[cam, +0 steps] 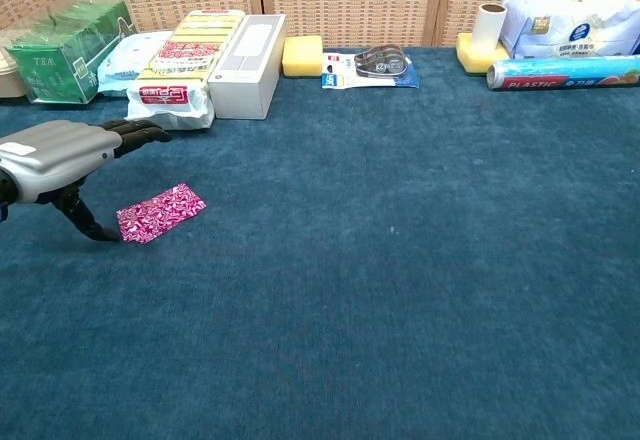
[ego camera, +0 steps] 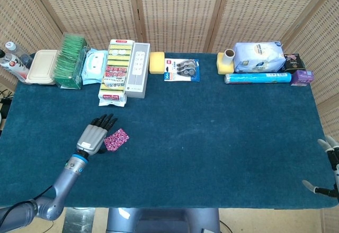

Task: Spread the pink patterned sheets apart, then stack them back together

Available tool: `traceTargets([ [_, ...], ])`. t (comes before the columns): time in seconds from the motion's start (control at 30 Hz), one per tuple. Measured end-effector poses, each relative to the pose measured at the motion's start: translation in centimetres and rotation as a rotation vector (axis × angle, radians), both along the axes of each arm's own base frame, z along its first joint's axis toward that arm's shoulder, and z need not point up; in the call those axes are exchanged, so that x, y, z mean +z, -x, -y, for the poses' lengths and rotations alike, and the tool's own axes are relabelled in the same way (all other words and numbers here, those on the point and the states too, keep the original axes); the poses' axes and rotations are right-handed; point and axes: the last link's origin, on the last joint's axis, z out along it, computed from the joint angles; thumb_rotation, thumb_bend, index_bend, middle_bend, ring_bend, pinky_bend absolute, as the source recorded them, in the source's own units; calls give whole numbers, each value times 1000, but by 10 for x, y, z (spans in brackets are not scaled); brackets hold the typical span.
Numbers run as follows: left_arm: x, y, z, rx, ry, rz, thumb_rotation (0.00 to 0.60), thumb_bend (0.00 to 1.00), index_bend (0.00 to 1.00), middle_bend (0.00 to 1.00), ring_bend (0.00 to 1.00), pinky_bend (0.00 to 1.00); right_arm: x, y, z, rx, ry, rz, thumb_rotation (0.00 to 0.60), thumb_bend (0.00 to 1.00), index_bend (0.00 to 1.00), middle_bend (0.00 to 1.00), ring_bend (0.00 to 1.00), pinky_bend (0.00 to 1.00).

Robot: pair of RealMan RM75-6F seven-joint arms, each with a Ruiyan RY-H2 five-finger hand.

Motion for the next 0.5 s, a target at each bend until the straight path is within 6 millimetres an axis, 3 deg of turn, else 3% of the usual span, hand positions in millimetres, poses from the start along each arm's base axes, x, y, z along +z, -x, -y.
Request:
traceTargets([
  [0.5,-7,-12,2,-12,1,13,600,76,3,0,0,144,0,0,0,0,1,1,600,0,72,0,0,0],
])
